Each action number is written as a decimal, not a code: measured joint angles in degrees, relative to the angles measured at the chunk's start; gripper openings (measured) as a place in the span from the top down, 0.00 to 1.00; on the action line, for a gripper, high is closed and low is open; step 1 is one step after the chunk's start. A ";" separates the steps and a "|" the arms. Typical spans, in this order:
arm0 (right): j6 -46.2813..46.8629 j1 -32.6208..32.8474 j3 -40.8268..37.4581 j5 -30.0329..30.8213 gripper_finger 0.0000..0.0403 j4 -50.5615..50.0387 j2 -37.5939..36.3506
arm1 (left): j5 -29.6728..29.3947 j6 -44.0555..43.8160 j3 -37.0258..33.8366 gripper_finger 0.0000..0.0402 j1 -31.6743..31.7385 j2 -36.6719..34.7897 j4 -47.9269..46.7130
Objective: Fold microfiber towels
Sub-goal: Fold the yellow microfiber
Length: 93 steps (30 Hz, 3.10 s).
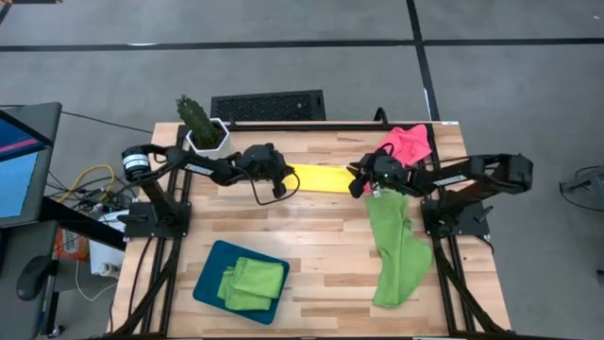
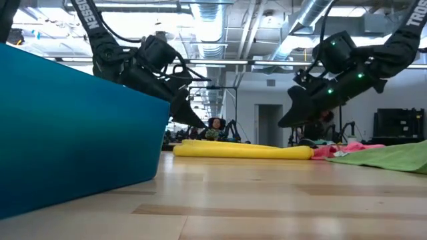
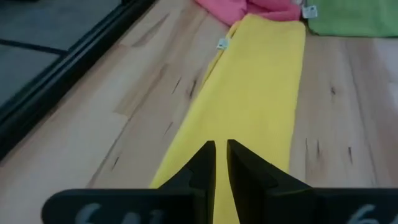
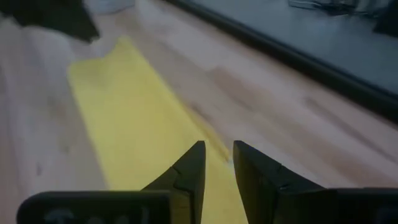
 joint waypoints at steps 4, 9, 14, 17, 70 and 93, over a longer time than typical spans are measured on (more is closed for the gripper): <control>0.00 2.79 0.00 -0.24 0.73 3.20 4.99 | -0.85 2.34 -0.01 0.92 0.02 2.29 2.68; 2.07 6.16 0.00 -0.16 0.73 9.10 13.35 | -1.85 1.84 -0.03 0.92 0.59 6.58 4.71; 3.36 7.92 0.13 0.83 0.73 12.56 20.30 | -3.00 0.13 -0.04 0.92 0.50 10.86 5.13; 3.52 8.06 0.23 1.18 0.73 14.78 22.58 | -3.20 -0.21 0.04 0.92 0.52 11.75 5.78; -2.55 21.18 0.02 19.92 0.74 1.36 8.02 | -29.76 -15.44 23.34 1.00 -23.67 27.43 -3.02; 2.56 20.67 0.07 22.81 0.74 -2.29 8.01 | -45.25 -26.01 23.32 1.00 -21.70 29.09 -2.02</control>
